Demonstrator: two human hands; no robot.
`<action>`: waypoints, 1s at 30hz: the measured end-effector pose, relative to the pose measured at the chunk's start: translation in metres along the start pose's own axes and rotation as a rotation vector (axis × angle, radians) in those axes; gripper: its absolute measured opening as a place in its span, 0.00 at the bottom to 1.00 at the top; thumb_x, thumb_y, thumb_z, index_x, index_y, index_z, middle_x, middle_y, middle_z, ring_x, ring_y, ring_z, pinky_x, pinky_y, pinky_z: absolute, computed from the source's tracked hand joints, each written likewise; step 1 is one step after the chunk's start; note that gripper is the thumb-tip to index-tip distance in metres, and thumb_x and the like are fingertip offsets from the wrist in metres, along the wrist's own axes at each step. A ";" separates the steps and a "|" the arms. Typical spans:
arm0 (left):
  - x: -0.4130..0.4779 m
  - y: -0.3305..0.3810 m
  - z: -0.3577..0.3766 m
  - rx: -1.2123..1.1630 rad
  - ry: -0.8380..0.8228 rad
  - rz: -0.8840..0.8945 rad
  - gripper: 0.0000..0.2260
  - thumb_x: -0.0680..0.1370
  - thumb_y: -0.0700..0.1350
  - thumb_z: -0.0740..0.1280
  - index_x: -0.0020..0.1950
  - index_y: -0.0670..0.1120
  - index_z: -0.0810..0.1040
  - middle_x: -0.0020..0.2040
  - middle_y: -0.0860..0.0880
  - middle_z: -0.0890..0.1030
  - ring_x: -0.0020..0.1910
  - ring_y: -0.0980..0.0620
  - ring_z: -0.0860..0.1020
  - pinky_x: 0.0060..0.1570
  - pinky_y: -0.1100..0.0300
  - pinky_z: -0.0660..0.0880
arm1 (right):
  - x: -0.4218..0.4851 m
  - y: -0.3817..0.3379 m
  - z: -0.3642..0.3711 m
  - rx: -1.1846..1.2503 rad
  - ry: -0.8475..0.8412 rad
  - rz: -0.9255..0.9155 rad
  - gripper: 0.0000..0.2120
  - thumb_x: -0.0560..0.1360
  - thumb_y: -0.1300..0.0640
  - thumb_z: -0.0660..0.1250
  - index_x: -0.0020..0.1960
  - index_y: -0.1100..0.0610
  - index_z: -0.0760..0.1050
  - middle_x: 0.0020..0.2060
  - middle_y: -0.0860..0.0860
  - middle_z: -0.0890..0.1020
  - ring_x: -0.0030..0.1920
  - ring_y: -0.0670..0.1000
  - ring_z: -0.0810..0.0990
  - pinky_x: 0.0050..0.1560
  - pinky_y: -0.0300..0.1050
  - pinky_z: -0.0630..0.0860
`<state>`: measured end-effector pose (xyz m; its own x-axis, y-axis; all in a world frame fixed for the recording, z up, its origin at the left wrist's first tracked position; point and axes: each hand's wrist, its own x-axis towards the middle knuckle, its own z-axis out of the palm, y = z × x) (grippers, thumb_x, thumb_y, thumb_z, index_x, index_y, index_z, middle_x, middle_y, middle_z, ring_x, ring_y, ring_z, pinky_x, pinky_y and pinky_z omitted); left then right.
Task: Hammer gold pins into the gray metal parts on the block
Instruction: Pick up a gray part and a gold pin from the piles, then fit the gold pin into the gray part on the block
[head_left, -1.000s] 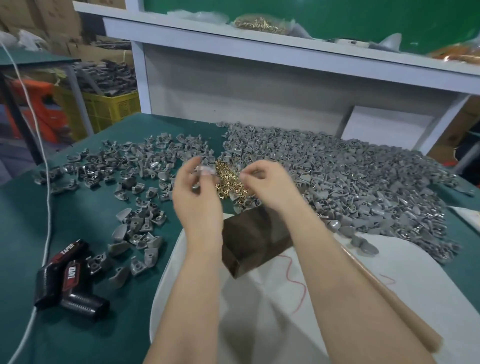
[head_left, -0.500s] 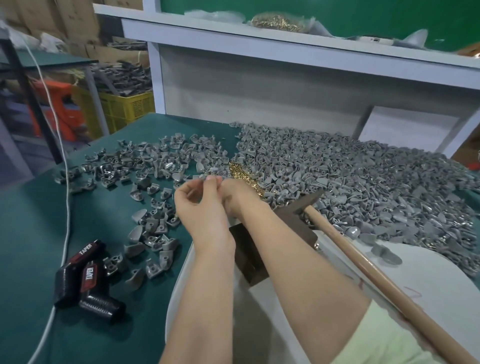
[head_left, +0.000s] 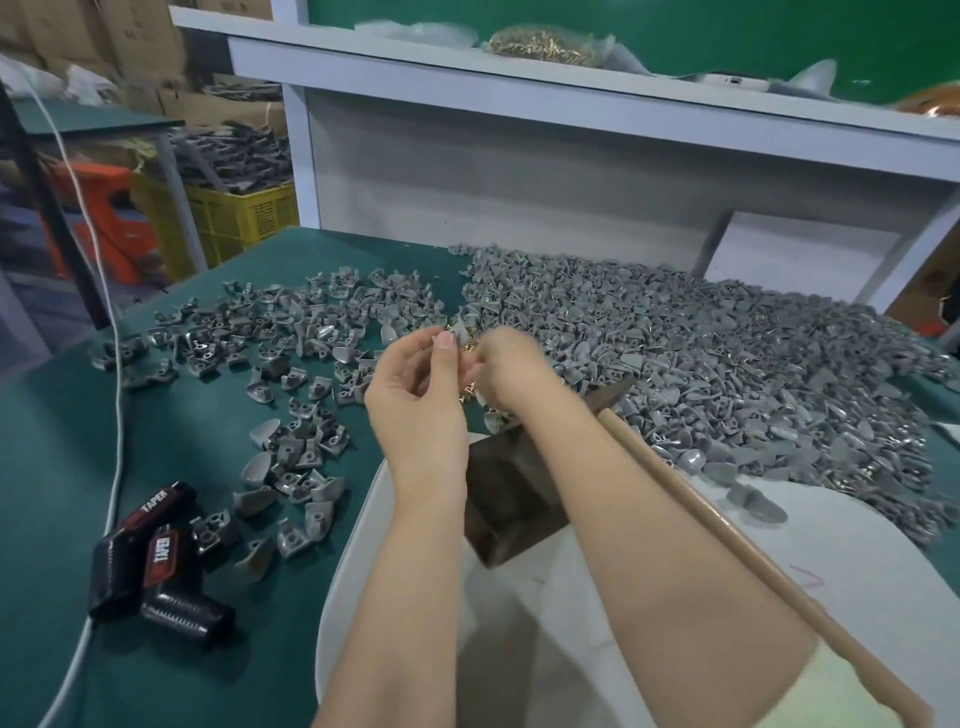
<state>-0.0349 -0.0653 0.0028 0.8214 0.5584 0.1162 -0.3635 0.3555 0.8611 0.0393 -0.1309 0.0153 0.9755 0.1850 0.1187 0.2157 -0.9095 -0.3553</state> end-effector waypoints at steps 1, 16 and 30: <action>-0.001 -0.001 0.000 0.081 -0.044 0.046 0.05 0.77 0.40 0.67 0.44 0.49 0.78 0.39 0.51 0.82 0.38 0.57 0.81 0.41 0.65 0.77 | -0.001 0.011 -0.012 0.071 0.045 0.094 0.07 0.78 0.59 0.63 0.52 0.60 0.78 0.47 0.52 0.81 0.42 0.50 0.79 0.43 0.41 0.73; -0.024 -0.011 0.008 1.232 -0.657 0.178 0.05 0.74 0.53 0.69 0.43 0.58 0.74 0.42 0.59 0.77 0.52 0.54 0.76 0.49 0.56 0.59 | -0.104 0.079 -0.024 0.770 0.234 0.101 0.08 0.75 0.66 0.66 0.41 0.55 0.76 0.37 0.53 0.82 0.37 0.48 0.81 0.42 0.41 0.78; -0.022 -0.014 0.005 1.252 -0.628 0.258 0.07 0.75 0.49 0.68 0.38 0.55 0.73 0.35 0.59 0.73 0.50 0.51 0.76 0.48 0.56 0.61 | -0.103 0.078 -0.009 0.418 0.277 -0.012 0.09 0.72 0.60 0.70 0.38 0.48 0.76 0.40 0.43 0.73 0.39 0.31 0.72 0.41 0.23 0.65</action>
<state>-0.0451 -0.0865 -0.0094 0.9687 -0.0332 0.2461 -0.1805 -0.7749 0.6058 -0.0444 -0.2239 -0.0167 0.9373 0.0373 0.3466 0.2807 -0.6704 -0.6868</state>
